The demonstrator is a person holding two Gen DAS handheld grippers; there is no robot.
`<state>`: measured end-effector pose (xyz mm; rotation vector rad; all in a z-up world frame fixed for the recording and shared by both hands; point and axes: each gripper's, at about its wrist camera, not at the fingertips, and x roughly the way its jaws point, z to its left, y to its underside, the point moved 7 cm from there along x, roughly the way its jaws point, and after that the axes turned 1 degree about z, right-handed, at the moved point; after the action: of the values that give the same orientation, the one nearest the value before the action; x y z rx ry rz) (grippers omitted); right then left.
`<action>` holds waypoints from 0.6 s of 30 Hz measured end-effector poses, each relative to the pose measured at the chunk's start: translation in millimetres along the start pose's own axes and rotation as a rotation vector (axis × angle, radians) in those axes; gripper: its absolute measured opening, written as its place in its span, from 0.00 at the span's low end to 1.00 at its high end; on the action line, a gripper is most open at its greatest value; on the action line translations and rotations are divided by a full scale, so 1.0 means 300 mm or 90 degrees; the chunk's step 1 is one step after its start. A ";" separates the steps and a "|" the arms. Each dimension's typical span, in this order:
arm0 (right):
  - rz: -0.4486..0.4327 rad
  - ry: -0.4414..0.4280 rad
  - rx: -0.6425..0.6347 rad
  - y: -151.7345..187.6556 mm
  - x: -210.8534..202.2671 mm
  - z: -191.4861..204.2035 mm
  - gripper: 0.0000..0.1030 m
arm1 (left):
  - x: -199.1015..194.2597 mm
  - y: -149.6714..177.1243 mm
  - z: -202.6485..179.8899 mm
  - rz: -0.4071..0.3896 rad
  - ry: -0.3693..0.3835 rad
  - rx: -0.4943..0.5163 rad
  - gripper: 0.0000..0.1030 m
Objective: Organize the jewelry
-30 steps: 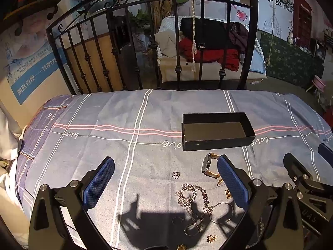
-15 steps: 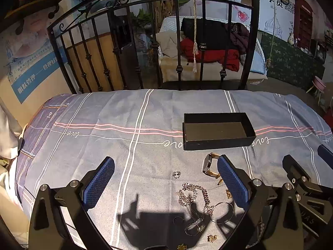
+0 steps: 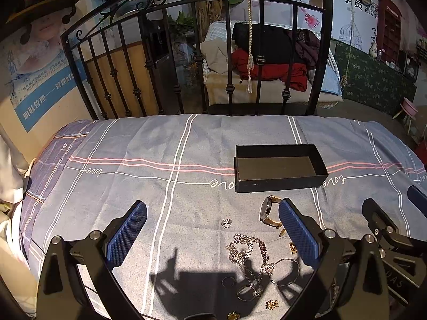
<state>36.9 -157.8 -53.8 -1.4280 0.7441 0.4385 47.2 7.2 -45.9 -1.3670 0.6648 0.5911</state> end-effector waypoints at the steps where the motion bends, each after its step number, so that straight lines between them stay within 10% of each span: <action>1: 0.000 0.000 0.000 -0.001 -0.001 0.000 0.96 | -0.005 -0.002 0.001 -0.001 0.000 0.000 0.94; 18: -0.003 0.003 -0.001 -0.008 -0.010 0.004 0.96 | -0.001 -0.014 -0.007 0.000 -0.001 0.000 0.94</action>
<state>36.7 -156.4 -50.2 -1.4324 0.7441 0.4324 49.9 4.6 -43.1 -1.3659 0.6638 0.5916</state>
